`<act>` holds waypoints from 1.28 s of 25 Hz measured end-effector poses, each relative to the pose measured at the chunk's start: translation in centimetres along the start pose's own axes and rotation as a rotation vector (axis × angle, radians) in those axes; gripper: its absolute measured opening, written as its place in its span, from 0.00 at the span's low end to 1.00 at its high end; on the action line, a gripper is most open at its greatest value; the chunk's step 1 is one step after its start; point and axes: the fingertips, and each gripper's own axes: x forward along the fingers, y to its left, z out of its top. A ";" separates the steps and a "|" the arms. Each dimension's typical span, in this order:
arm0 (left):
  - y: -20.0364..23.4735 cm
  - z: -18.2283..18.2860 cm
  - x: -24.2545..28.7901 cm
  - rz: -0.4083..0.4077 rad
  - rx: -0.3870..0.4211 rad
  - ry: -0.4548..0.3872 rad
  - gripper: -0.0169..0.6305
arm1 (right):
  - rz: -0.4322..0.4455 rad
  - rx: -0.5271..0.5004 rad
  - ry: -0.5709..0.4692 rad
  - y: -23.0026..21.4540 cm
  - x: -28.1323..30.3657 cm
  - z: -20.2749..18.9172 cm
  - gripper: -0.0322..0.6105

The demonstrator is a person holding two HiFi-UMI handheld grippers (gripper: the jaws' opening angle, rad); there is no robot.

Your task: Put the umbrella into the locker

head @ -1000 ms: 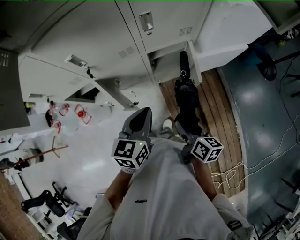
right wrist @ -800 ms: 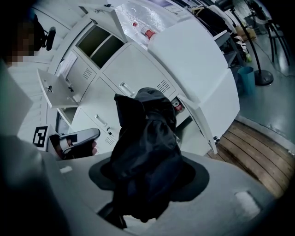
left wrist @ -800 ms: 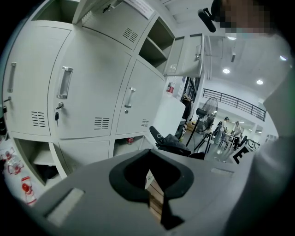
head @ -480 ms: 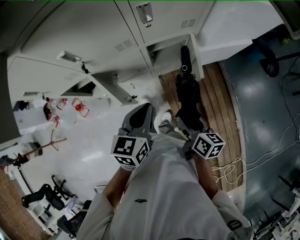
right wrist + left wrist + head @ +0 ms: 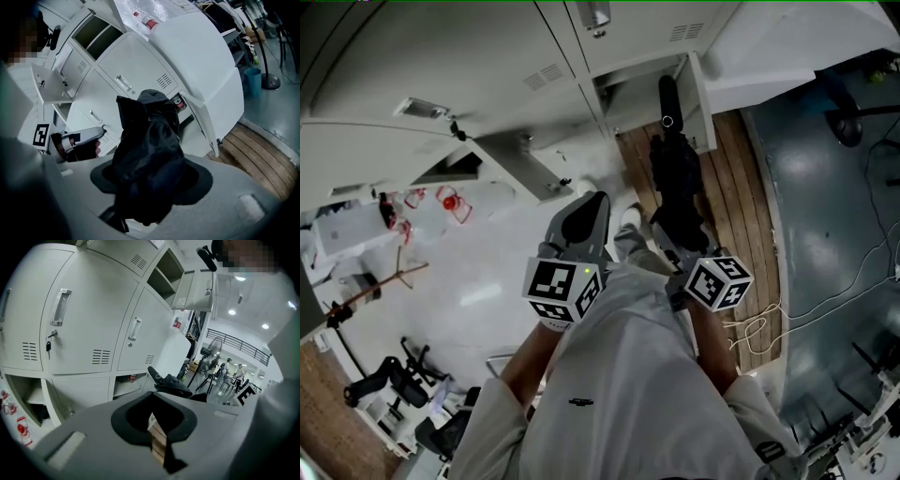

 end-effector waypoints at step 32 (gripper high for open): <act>6.3 -5.9 6.5 0.082 -0.090 0.107 0.05 | -0.034 0.002 0.128 -5.4 10.6 0.5 0.46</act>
